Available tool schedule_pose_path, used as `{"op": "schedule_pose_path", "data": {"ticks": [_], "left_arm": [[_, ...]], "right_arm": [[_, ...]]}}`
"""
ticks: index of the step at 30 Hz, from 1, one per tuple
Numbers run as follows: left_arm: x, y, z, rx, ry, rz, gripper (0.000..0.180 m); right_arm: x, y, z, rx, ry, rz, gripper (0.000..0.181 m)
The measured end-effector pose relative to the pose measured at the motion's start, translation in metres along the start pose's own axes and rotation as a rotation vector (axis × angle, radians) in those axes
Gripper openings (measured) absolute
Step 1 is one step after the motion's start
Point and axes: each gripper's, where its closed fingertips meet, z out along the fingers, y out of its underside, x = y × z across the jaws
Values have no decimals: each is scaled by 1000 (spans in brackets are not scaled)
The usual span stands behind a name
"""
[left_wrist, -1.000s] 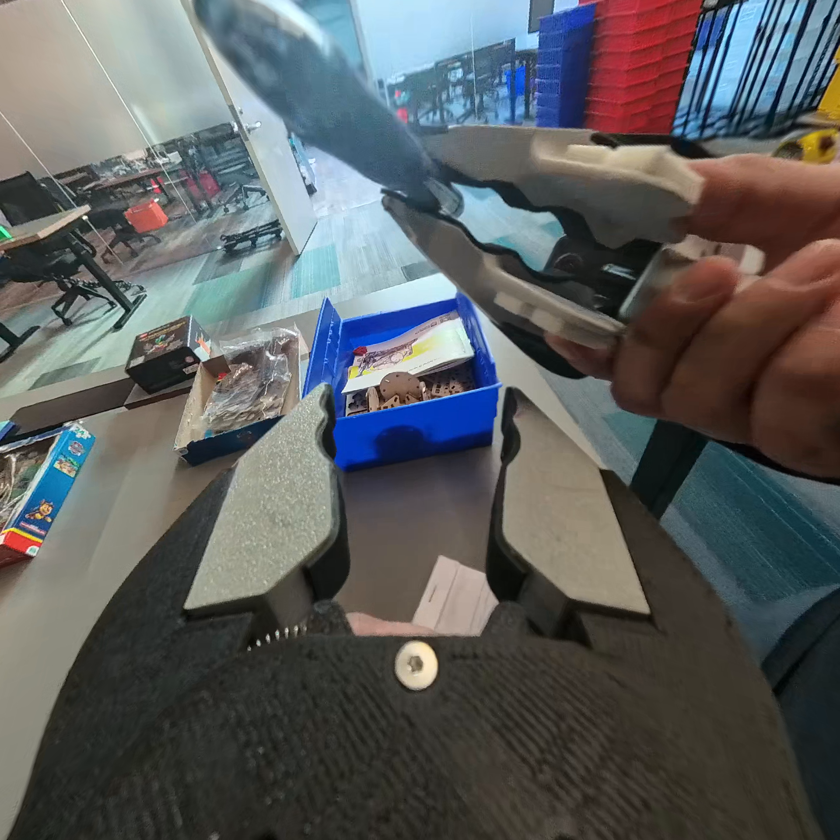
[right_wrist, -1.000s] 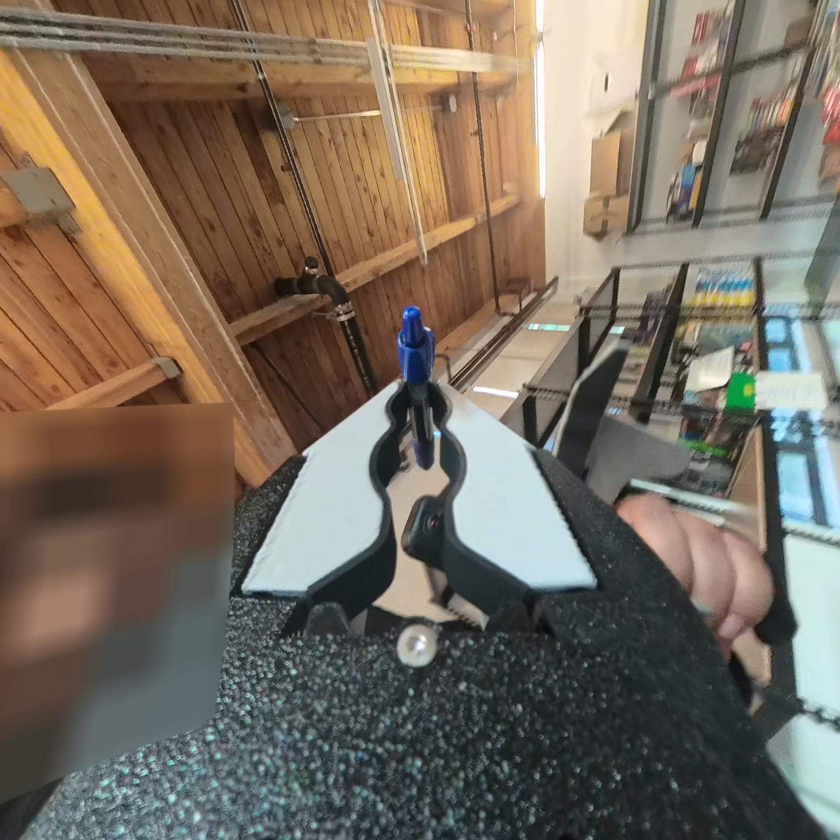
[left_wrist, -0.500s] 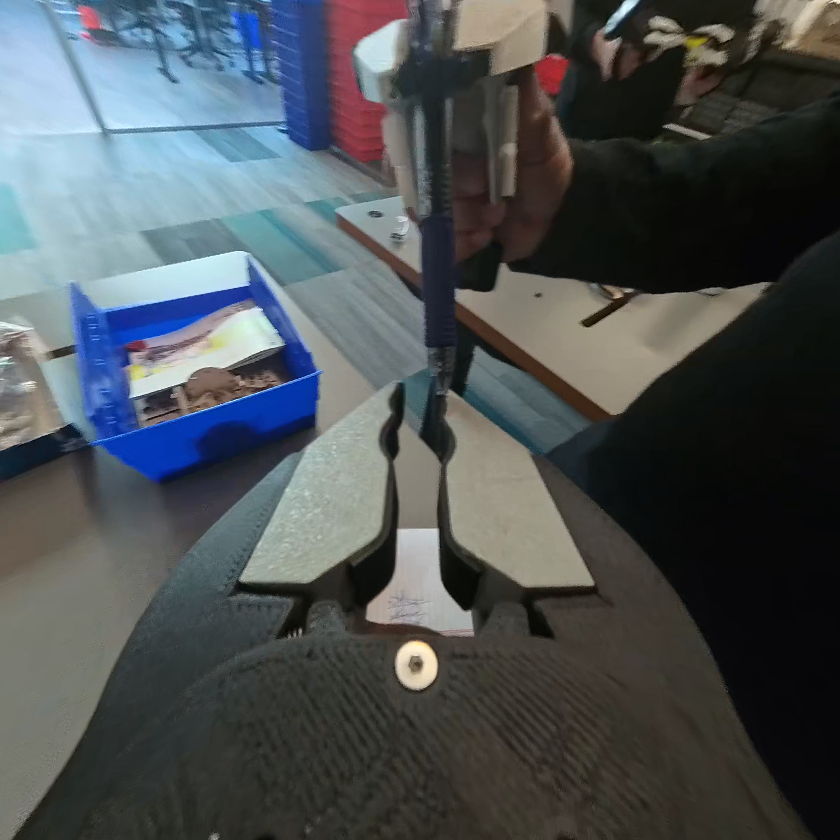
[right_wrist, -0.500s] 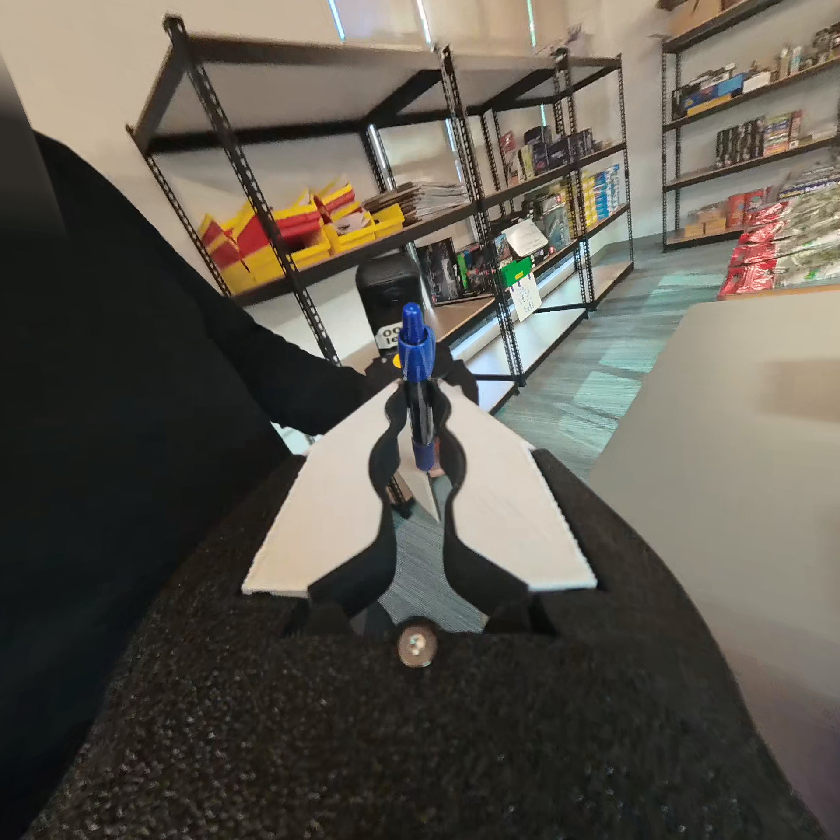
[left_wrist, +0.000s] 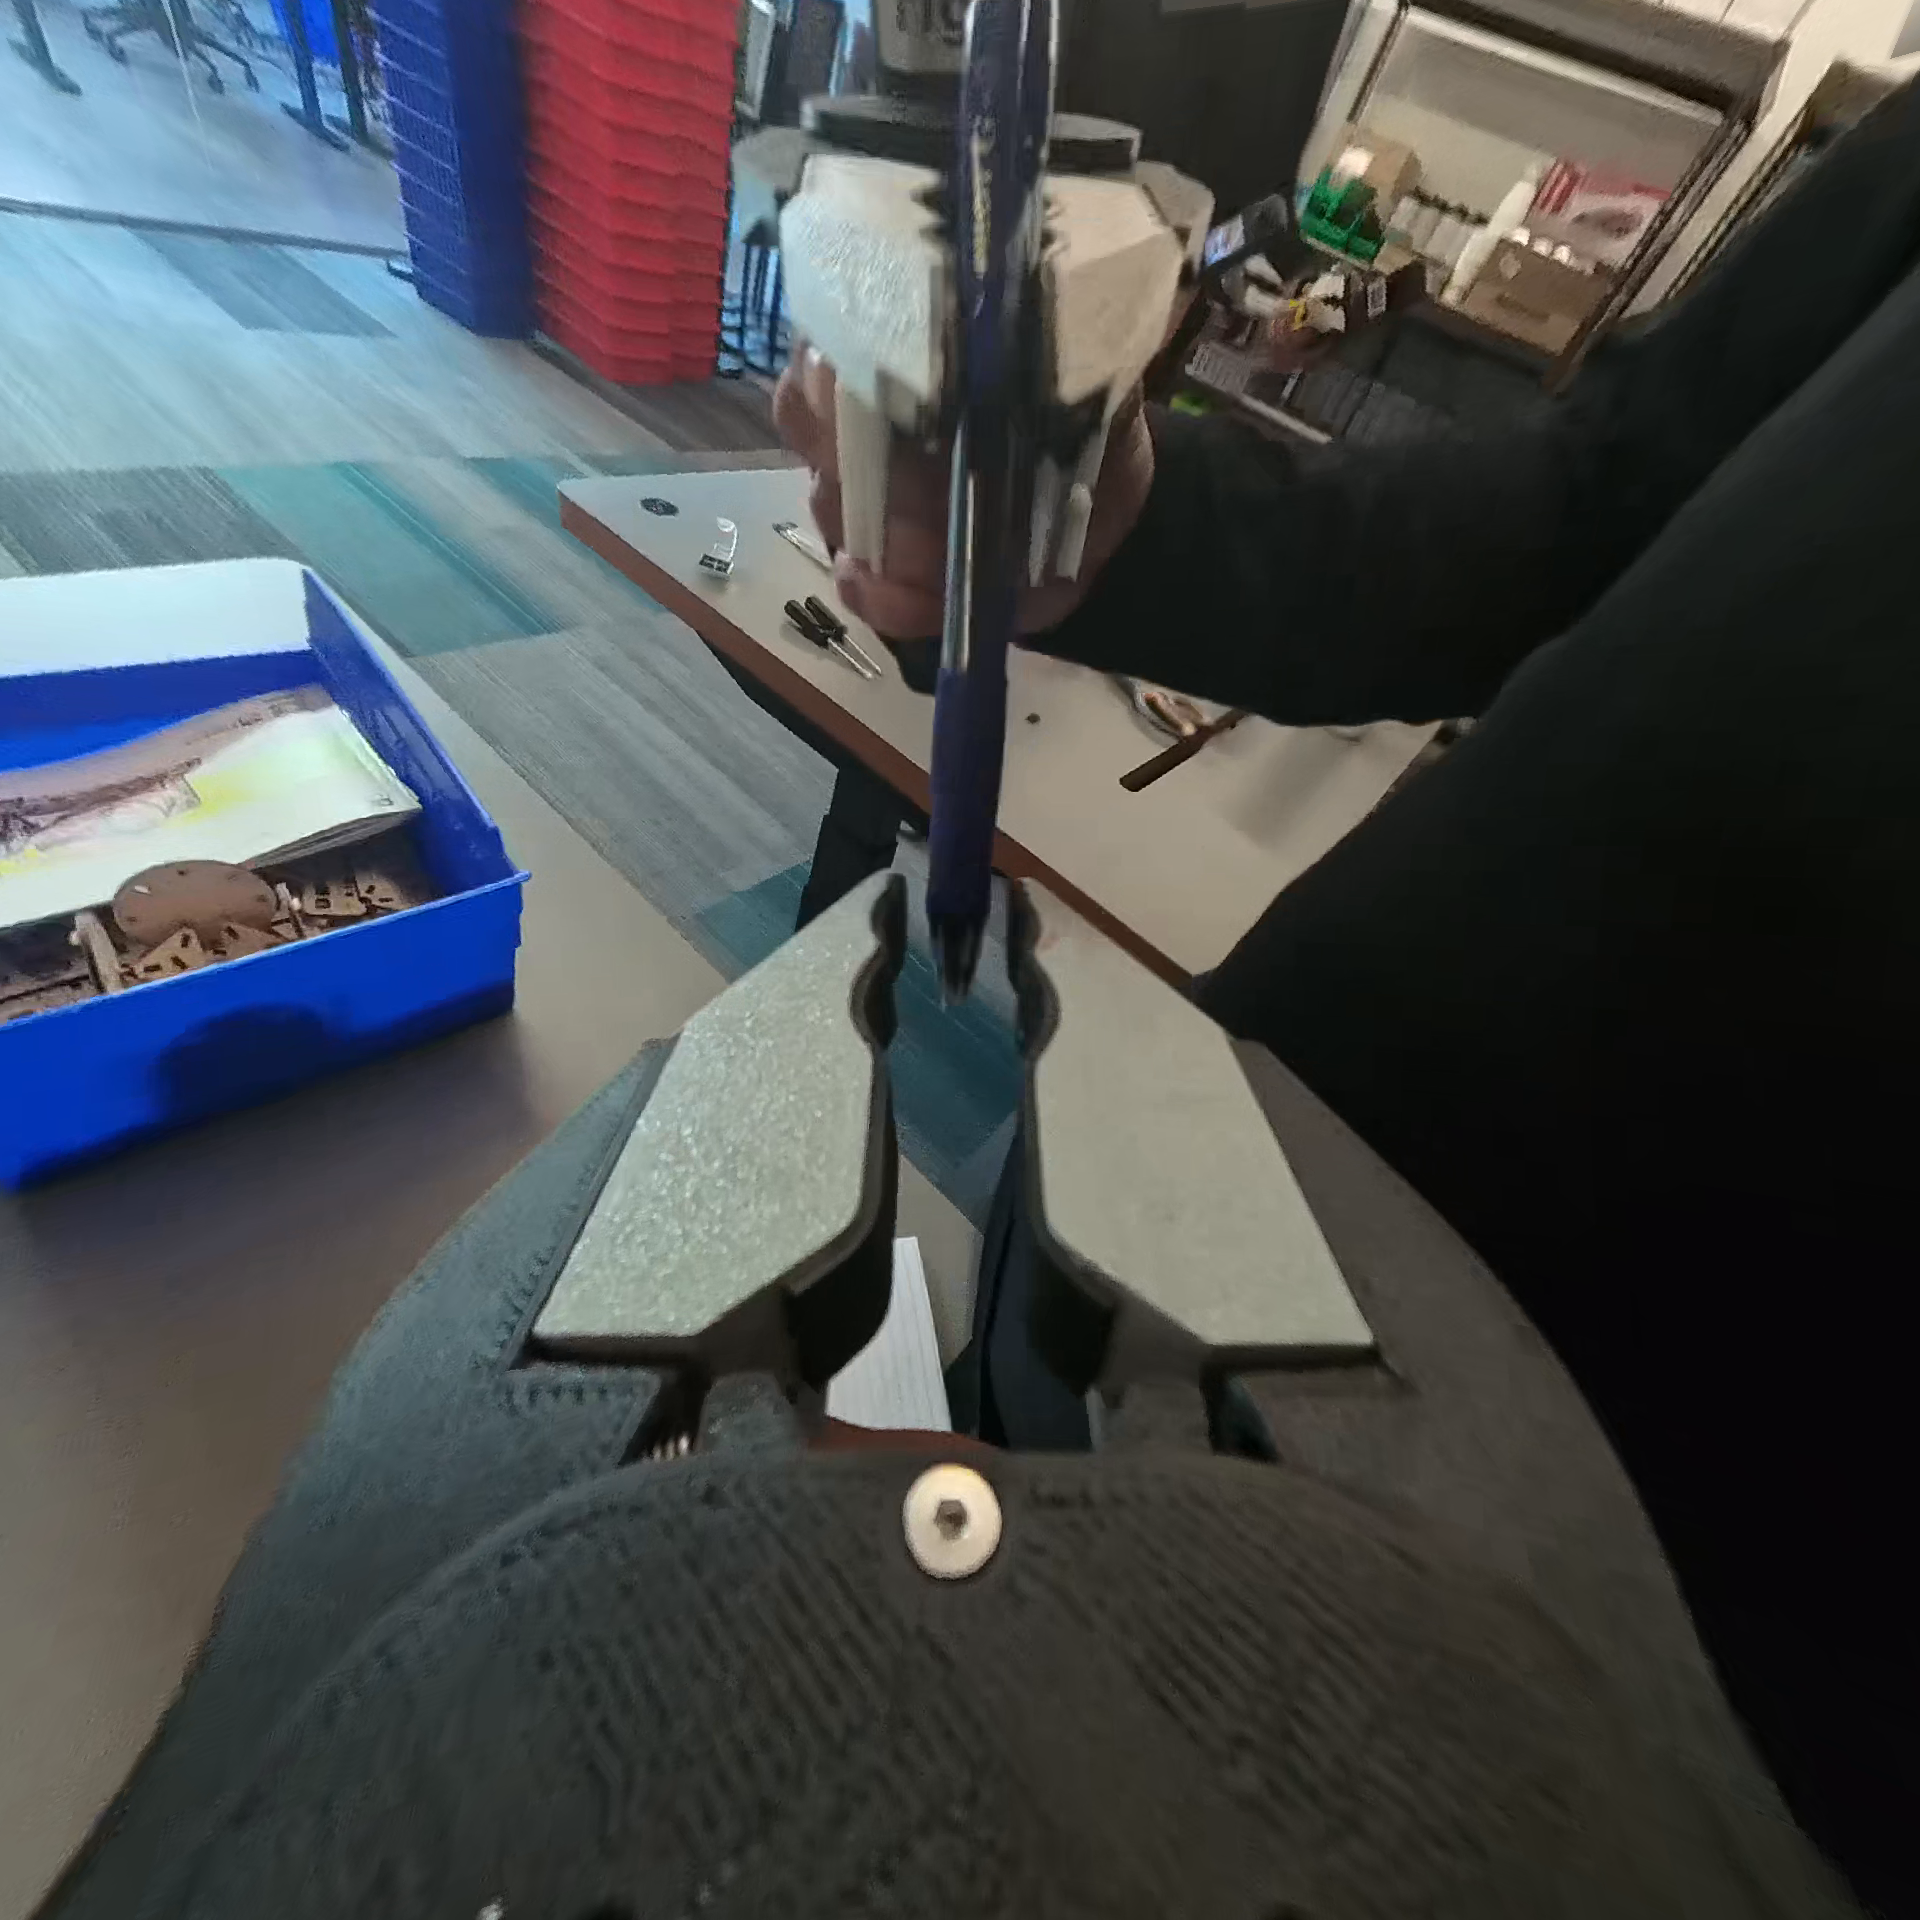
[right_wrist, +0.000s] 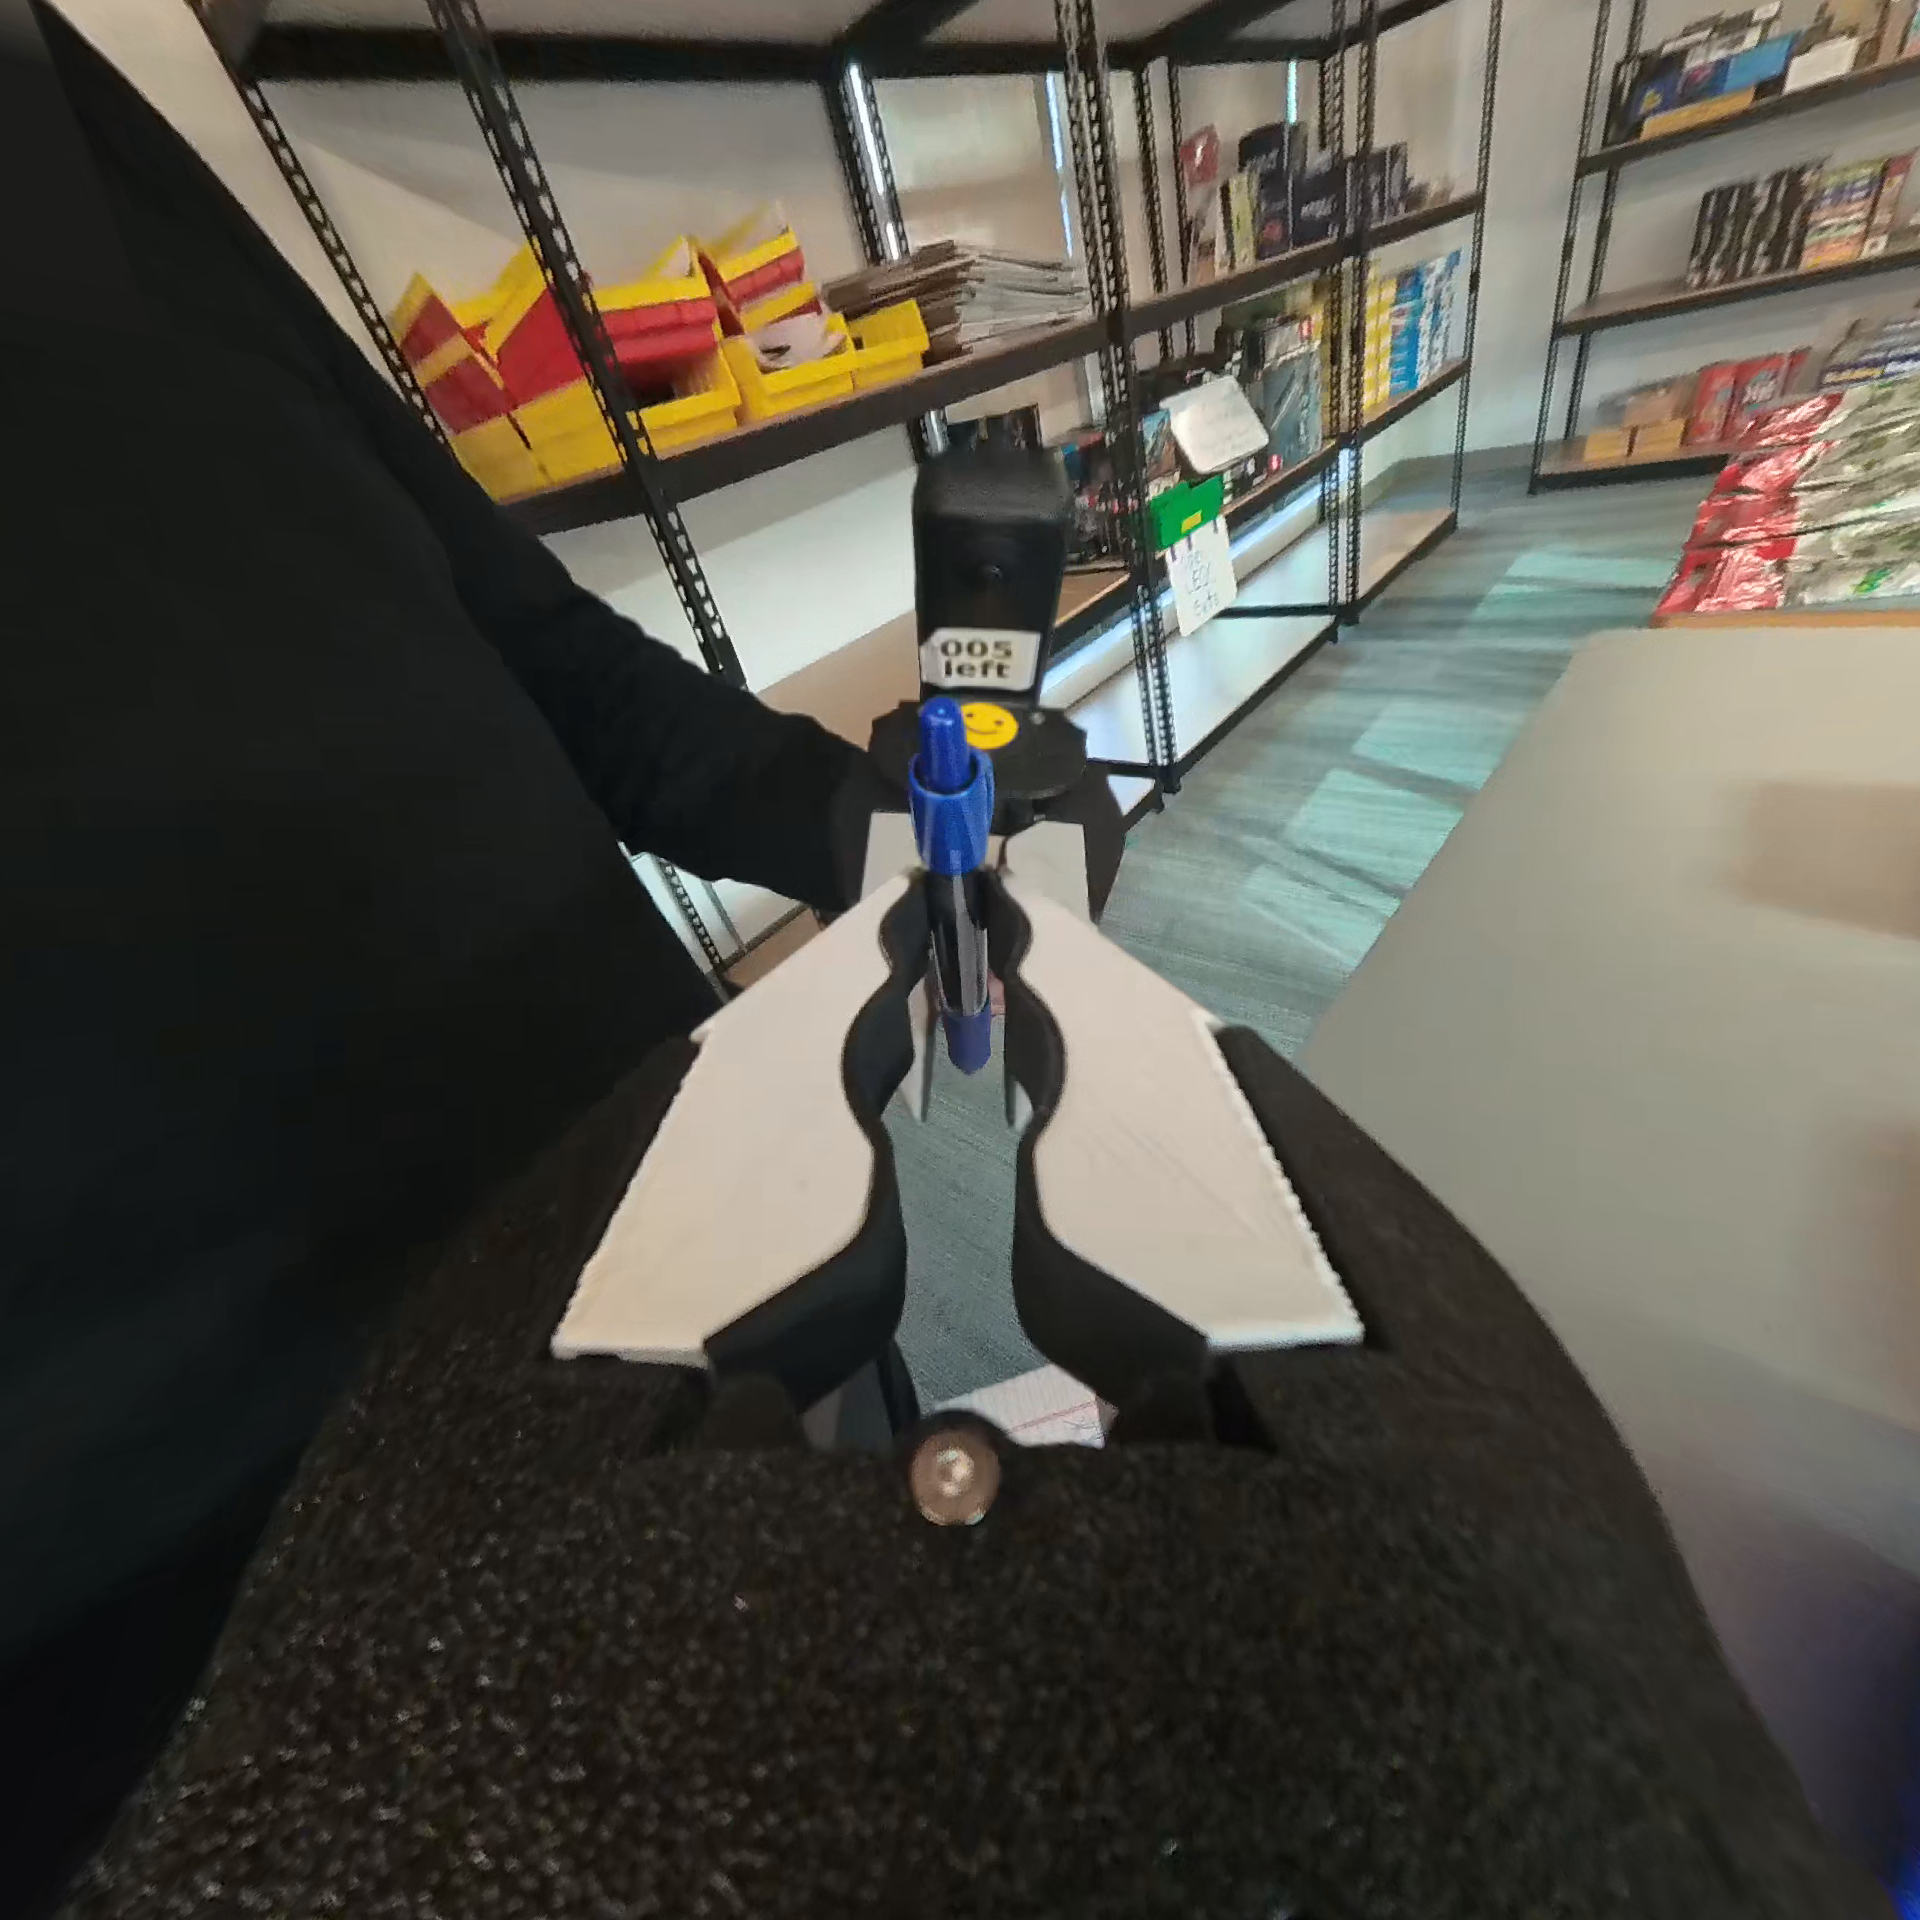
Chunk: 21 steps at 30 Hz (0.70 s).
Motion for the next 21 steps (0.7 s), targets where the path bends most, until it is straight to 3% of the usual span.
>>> {"op": "schedule_pose_path", "data": {"ticks": [4, 7, 10, 14, 17, 20, 21], "left_arm": [[1, 3, 14, -53, -48, 122, 7], [-24, 8, 10, -141, -264, 301, 7], [-50, 8, -3, -253, -487, 538, 6], [-73, 8, -21, -388, -678, 847, 7], [-77, 14, -27, -417, -710, 904, 7], [-76, 19, -25, -389, -716, 846, 6], [-77, 21, -27, -392, -735, 844, 7]], "right_arm": [[-4, 0, 6, 34, -20, 23, 8], [1, 6, 4, 14, -15, 120, 13], [5, 23, 2, -62, -55, 343, 27], [22, 76, -8, -320, 56, 503, 54], [23, 93, -12, -384, 41, 610, 53], [21, 92, 6, -343, -6, 581, 31], [20, 95, 12, -351, -24, 577, 33]]}}
